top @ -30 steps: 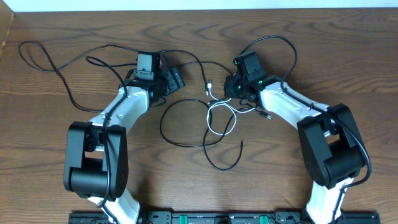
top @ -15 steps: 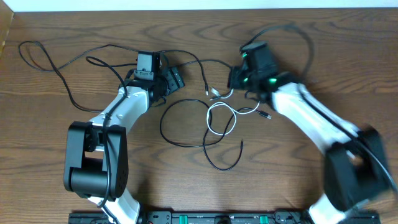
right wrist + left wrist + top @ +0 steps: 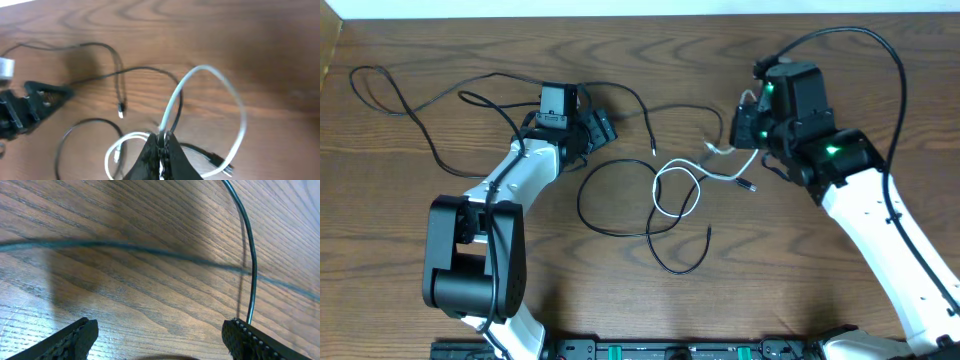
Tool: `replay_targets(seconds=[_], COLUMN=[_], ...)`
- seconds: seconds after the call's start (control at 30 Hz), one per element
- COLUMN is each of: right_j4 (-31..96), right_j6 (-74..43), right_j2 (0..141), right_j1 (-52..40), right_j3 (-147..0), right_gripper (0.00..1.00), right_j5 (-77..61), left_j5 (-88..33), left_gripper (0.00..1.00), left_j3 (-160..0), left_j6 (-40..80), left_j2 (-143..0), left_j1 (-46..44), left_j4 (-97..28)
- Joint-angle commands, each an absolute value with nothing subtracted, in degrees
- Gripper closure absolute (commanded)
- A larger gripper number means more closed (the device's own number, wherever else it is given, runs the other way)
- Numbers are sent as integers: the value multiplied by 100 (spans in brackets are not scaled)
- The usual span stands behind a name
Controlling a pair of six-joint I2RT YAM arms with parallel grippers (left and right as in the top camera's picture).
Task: Untangle cables
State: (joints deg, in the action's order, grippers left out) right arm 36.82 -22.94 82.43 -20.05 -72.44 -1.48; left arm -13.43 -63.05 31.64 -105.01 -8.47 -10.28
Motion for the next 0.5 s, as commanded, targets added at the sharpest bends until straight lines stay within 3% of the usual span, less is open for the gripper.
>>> replay_targets(seconds=[0.0, 0.13, 0.37, 0.47], right_j4=[4237, 4849, 4890, 4880], right_j6=[-2038, -1896, -1269, -1839], right_j2=[8101, 8103, 8138, 8173], right_j1=[-1859, -1737, -1616, -1590], right_j3=[-7236, -7231, -7231, -7231], right_gripper=[99, 99, 99, 99], right_j5=[349, 1481, 1378, 1752], left_j5=[-1372, -1378, -1398, -1398], left_gripper=[15, 15, 15, 15], left_j3=[-6392, -6392, -6392, -6392], left_j6=[3109, 3109, 3109, 3109], left_j2=[-10392, -10392, -10392, -10392], left_j1=[-854, -860, -860, -860], left_j4=[-1050, -1044, -1046, -1046])
